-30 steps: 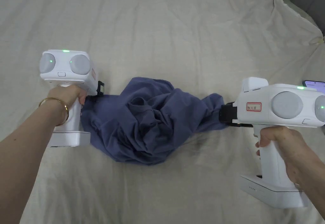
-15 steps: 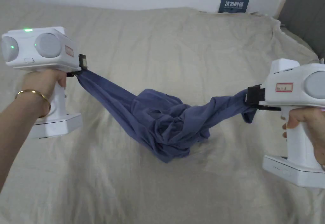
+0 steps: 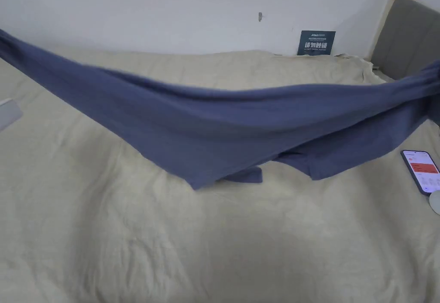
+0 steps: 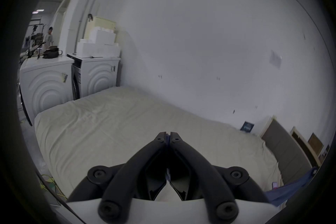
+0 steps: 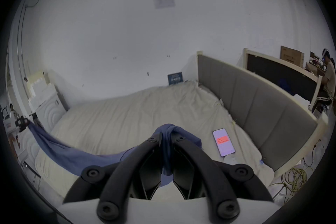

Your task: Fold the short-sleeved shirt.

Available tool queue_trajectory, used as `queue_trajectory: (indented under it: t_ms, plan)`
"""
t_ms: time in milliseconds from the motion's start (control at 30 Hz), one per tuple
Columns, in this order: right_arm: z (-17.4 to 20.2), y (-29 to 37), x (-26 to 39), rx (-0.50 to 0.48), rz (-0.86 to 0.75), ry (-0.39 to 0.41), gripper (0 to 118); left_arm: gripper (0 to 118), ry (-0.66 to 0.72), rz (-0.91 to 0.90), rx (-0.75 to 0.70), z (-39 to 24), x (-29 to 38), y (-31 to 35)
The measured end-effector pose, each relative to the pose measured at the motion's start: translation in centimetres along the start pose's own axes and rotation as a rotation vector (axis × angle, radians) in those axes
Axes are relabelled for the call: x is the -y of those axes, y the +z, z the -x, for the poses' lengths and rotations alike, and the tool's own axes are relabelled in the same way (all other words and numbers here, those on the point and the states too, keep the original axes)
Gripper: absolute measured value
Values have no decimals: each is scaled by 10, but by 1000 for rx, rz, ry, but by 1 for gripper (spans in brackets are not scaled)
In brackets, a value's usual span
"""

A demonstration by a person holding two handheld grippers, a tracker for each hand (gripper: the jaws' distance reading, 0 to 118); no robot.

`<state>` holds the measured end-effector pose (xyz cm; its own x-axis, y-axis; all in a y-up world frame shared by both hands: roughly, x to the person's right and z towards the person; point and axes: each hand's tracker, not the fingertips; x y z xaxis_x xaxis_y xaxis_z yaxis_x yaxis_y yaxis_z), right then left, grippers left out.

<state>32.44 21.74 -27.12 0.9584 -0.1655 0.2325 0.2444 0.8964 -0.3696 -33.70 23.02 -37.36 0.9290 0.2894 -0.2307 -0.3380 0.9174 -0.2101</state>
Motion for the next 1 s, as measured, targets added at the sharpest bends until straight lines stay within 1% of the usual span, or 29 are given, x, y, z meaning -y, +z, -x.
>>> queue_trajectory:
  t_ms: [33, 67, 100, 200, 300, 433, 500, 633, 800, 1000]
  plan:
    - [-7, 10, -4, 3, -13, -17, 7, 0, -4, -3, -11, 8, -4, 8]
    - [-13, 18, -9, -6, -17, -39, 7, 0, -2, 3, -24, 22, -12, -3]
    - [-19, 26, -14, -25, -28, -70, 7, 0, -6, -2, -38, 31, -16, 1]
    - [-24, 45, -26, -58, -32, -93, 7, 0, 10, -12, -48, 46, -26, 10]
    - [-13, 53, -41, -80, -19, -73, 7, 0, 17, -8, -44, 47, -38, 12]
    - [12, 49, -69, -54, -18, 9, 7, 0, -52, -27, -84, 35, -58, 0]
    - [24, 44, -88, -38, -28, 21, 7, 0, -74, -35, -91, 25, -71, -6]
    - [52, 19, -131, -8, -75, 35, 7, 0, -152, -75, -163, -1, -99, -29]
    - [83, -29, -182, 33, -74, 63, 7, 0, -278, -86, -239, -44, -127, -67]
    - [116, -104, -234, 113, -125, 13, 7, 0, -220, -170, -289, -72, -163, -152]
